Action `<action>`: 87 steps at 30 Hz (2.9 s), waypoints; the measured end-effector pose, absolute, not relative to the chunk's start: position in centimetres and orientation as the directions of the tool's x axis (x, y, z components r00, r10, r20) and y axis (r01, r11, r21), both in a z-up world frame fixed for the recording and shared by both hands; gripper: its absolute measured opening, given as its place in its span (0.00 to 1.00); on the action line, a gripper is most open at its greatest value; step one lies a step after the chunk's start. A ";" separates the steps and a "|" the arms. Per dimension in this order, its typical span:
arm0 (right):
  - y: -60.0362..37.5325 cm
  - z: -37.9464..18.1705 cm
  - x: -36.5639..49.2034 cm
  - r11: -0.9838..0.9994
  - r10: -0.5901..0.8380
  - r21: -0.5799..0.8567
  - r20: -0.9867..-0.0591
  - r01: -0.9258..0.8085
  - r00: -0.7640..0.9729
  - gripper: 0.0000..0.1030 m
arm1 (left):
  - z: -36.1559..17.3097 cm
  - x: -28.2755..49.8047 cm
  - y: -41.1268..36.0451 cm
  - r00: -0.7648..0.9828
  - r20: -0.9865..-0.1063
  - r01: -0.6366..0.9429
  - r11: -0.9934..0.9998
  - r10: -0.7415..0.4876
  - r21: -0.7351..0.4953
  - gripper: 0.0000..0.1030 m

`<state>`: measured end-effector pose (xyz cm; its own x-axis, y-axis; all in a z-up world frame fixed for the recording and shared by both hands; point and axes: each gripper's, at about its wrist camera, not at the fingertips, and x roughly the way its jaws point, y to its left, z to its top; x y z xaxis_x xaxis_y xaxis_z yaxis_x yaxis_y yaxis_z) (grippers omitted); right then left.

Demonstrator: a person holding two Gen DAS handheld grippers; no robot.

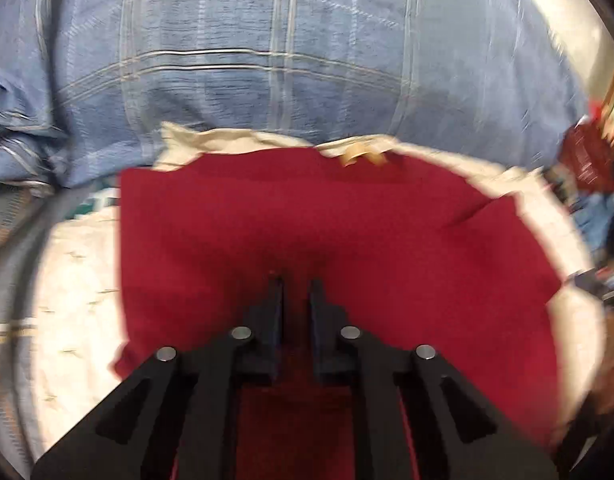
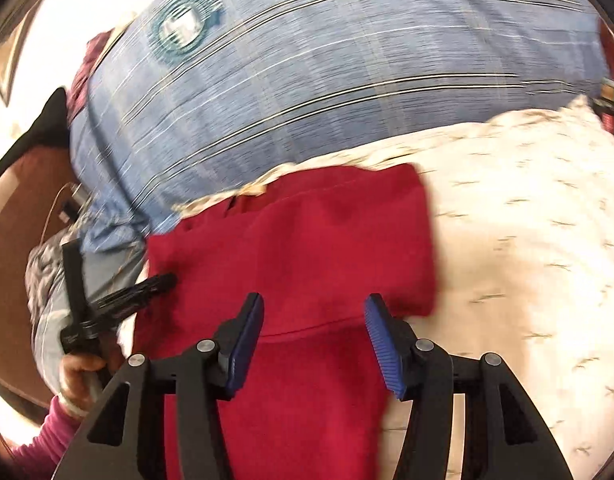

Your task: Fold small clothes

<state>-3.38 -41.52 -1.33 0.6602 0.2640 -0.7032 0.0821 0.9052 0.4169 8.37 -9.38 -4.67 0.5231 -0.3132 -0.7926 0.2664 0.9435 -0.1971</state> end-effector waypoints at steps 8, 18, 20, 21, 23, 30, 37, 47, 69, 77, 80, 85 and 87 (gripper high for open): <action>-44.4 -2.2 -3.0 0.884 0.219 0.434 -0.712 0.173 0.667 0.58 | 1.1 9.3 -6.7 0.631 -0.701 0.251 0.943 -0.331 -0.220 0.09; -44.3 -4.5 0.8 0.895 0.186 0.387 -0.774 0.220 0.605 0.64 | -4.0 10.8 -2.3 0.589 -0.775 0.069 0.970 -0.230 -0.235 0.09; -44.3 -4.5 0.9 0.884 0.204 0.413 -0.760 0.217 0.617 0.67 | -4.2 11.0 -2.0 0.585 -0.776 0.068 0.968 -0.236 -0.243 0.09; -44.1 -4.6 1.0 0.883 0.208 0.417 -0.758 0.214 0.619 0.67 | -4.3 11.0 -2.3 0.584 -0.779 0.075 0.970 -0.231 -0.231 0.09; -43.5 -5.1 1.6 0.886 0.220 0.418 -0.763 0.203 0.608 0.67 | -4.5 10.9 -3.0 0.588 -0.782 0.087 0.977 -0.208 -0.194 0.09; -43.2 -4.5 1.8 0.929 0.181 0.342 -0.752 0.140 0.634 0.18 | -4.3 11.0 -4.3 0.580 -0.774 0.123 0.967 -0.254 -0.225 0.09; -47.0 -5.6 0.0 0.898 0.111 0.343 -0.782 0.275 0.613 0.06 | -5.9 11.1 -6.1 0.550 -0.809 0.151 0.977 -0.207 -0.147 0.10; -40.8 -3.6 1.3 0.957 0.188 0.283 -0.766 0.060 0.614 0.26 | -5.5 10.6 -5.5 0.544 -0.812 0.127 0.977 -0.212 -0.170 0.31; -40.5 -5.2 10.2 0.964 0.102 0.227 -0.800 0.142 0.591 0.31 | -6.8 11.5 -4.8 0.575 -0.816 0.016 0.998 -0.062 -0.064 0.63; -39.9 -3.8 2.1 0.981 0.077 0.165 -0.804 0.097 0.590 0.35 | -6.7 10.6 -5.2 0.597 -0.801 0.012 0.999 -0.041 -0.042 0.63; -39.8 -5.5 1.4 0.989 0.040 0.113 -0.814 0.091 0.579 0.35 | -6.4 10.1 -5.3 0.597 -0.801 0.005 0.999 -0.035 -0.041 0.63; -39.1 -3.4 0.8 0.990 0.028 0.103 -0.801 0.091 0.598 0.43 | -5.5 8.3 -5.2 0.601 -0.799 0.013 0.999 -0.035 -0.034 0.63; -39.1 -3.4 0.4 0.987 0.044 0.129 -0.801 0.100 0.597 0.46 | -5.3 7.7 -5.0 0.603 -0.797 0.011 0.999 -0.036 -0.037 0.63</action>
